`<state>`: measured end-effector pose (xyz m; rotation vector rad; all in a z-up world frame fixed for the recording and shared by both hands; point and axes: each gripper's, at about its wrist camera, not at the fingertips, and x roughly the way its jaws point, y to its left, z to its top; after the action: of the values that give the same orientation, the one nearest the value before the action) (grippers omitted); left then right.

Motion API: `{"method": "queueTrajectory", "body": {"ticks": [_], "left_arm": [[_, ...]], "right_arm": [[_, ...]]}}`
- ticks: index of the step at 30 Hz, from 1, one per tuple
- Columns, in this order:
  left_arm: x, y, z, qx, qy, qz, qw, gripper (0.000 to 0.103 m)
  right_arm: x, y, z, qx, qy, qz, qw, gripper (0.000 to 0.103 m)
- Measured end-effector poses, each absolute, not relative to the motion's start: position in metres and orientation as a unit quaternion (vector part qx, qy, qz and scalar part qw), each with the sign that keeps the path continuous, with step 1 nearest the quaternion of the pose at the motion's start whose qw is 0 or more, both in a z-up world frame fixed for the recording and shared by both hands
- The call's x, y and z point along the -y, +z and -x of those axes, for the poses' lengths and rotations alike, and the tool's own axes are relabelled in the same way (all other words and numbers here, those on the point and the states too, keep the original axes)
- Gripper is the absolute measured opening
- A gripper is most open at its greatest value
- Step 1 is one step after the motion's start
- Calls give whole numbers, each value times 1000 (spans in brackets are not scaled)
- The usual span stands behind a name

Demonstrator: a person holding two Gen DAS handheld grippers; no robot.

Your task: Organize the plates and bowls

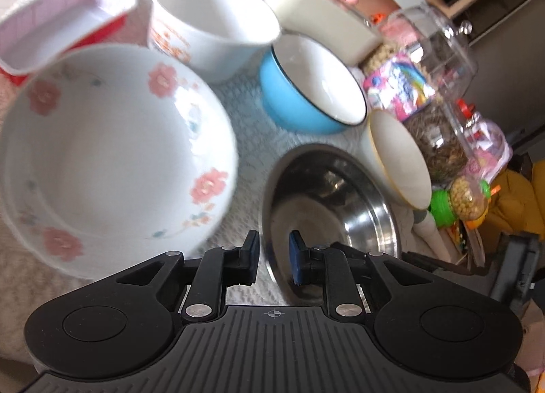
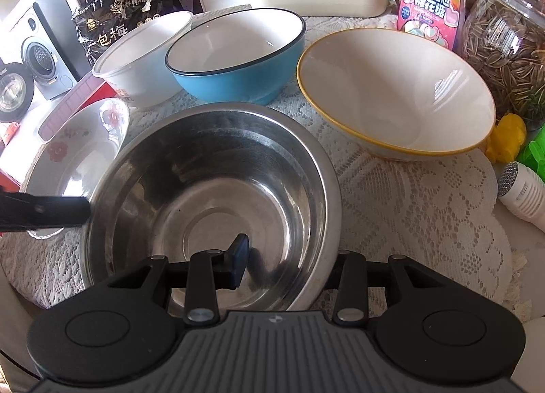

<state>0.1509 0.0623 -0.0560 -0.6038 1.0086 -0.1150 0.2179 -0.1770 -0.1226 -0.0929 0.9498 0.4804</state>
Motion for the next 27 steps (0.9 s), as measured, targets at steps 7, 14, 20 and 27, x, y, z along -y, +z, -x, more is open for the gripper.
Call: {"method": "queueTrajectory", "body": {"ticks": [7,14,20,27], "left_arm": [[-38,-62,-161,-467,-39,225,855,27],[-75,-30,-130,-395,-29,254,882,27],[-123,-9,-95,-346,28,252,903,28],[-190,-31,-76,-345,104,298,884,28]], "right_arm": [[174,-121,-217,-453,224,46,862,39],[151,-94,-200,-408,230,66,881,39],[92,-76,-183,-364,273,106,884,39],[10,-83,-175,-379,328,128,856,39]]}}
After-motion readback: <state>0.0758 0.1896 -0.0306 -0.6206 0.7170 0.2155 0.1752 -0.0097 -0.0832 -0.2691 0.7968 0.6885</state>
